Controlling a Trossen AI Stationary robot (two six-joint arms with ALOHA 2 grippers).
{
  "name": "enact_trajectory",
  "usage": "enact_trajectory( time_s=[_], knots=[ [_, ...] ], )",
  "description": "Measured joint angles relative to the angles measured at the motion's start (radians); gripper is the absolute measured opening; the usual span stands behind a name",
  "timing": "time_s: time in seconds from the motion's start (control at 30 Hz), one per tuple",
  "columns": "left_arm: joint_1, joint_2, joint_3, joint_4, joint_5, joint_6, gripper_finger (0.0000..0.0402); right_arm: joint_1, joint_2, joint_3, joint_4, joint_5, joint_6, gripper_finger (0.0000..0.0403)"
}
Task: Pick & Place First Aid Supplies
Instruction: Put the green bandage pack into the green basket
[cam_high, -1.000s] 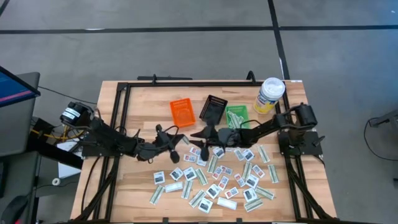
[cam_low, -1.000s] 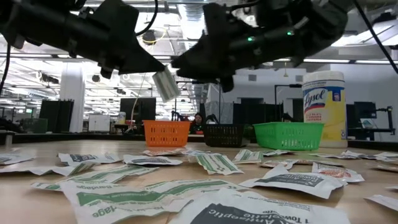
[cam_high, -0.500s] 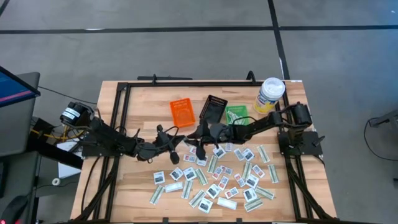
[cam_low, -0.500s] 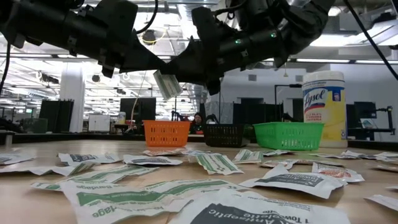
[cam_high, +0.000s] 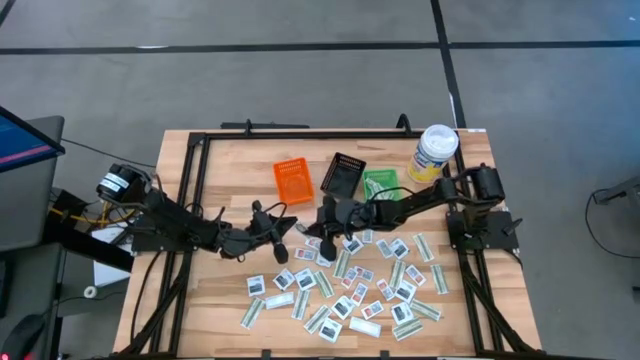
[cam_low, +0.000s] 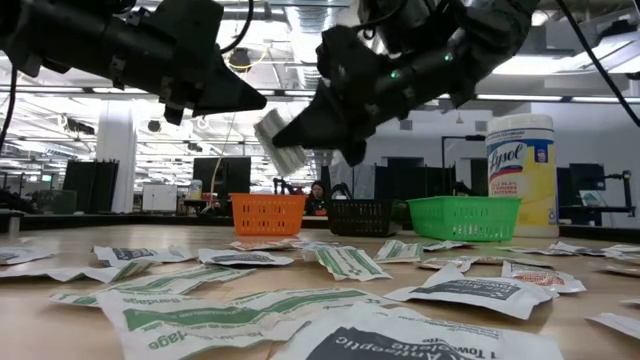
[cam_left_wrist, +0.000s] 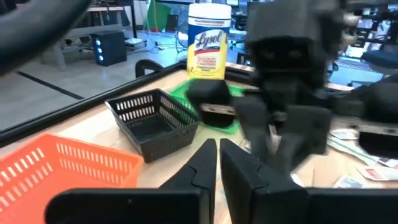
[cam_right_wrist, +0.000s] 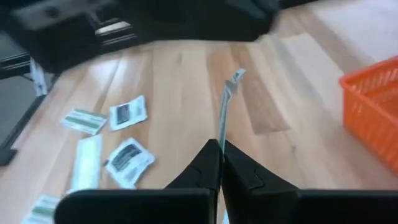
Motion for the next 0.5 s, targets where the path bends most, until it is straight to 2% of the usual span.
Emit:
enact_trajectory(
  time_s=[0.27,0.43,0.5],
  knots=[
    [-0.002,0.0,-0.001,-0.003,0.005,0.002,0.0075,0.035,-0.2,0.001,-0.376,0.145,0.002,0.0001],
    [-0.002,0.0,-0.001,-0.008,0.058,0.001,0.0082,0.074,-0.405,0.002,-0.706,0.381,0.006,0.0],
    [-0.002,0.0,-0.001,-0.007,0.092,-0.013,0.008,0.089,-0.492,-0.017,-0.788,0.485,0.048,0.0]
  ],
)
